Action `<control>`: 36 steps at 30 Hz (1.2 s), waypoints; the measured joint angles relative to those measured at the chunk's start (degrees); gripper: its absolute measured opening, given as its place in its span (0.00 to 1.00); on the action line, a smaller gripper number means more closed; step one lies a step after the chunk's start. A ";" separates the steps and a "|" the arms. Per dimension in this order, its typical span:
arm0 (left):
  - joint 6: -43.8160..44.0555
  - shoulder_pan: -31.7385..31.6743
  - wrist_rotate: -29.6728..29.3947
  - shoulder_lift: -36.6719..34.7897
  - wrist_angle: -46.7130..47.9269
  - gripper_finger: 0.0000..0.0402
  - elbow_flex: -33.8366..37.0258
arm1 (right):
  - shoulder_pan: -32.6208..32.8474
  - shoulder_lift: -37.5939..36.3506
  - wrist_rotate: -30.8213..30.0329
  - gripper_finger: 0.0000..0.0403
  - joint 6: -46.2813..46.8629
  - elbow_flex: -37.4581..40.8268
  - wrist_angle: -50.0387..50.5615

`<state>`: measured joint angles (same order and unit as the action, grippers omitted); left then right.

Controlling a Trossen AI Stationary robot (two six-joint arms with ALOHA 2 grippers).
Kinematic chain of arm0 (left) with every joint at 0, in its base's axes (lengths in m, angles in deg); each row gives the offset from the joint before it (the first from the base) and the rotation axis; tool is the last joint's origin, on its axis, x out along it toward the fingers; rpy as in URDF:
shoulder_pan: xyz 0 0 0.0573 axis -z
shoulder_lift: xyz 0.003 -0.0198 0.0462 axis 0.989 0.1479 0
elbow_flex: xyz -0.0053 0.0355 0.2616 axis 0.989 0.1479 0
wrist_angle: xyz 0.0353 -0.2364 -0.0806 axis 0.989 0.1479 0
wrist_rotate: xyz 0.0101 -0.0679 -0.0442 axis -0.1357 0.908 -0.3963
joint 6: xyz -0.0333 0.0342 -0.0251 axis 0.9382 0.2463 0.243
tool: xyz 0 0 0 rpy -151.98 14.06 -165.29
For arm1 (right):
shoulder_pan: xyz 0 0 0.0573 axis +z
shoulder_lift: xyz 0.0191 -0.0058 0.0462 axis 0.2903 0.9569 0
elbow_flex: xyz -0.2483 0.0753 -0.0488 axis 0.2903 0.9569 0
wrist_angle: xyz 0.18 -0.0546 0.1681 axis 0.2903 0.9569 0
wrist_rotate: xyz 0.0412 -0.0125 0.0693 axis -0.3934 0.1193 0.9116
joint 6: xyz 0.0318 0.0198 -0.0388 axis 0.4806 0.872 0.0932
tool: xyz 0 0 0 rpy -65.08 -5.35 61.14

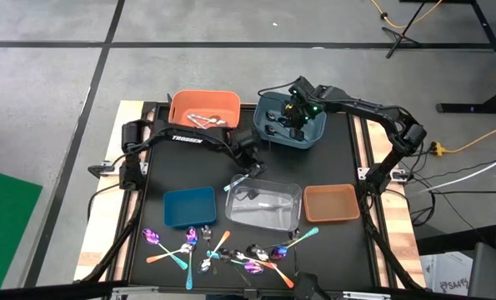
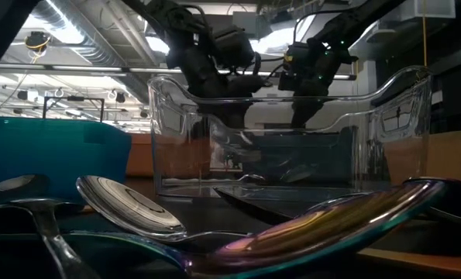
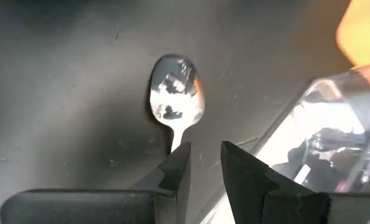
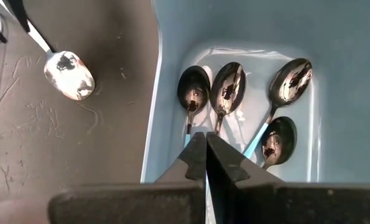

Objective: Sort silverware by color (type)
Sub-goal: Put the white patterned spoon into the orange bin

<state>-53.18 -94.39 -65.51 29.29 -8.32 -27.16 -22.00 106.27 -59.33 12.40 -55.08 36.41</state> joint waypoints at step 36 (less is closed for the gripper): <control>-0.02 0.29 -5.88 3.11 -1.84 0.21 0.00 | 0.00 -0.04 0.04 0.00 -0.02 0.00 -0.20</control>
<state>-53.20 -94.10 -71.39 32.39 -10.15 -27.16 -22.00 106.23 -59.28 12.37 -55.08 36.21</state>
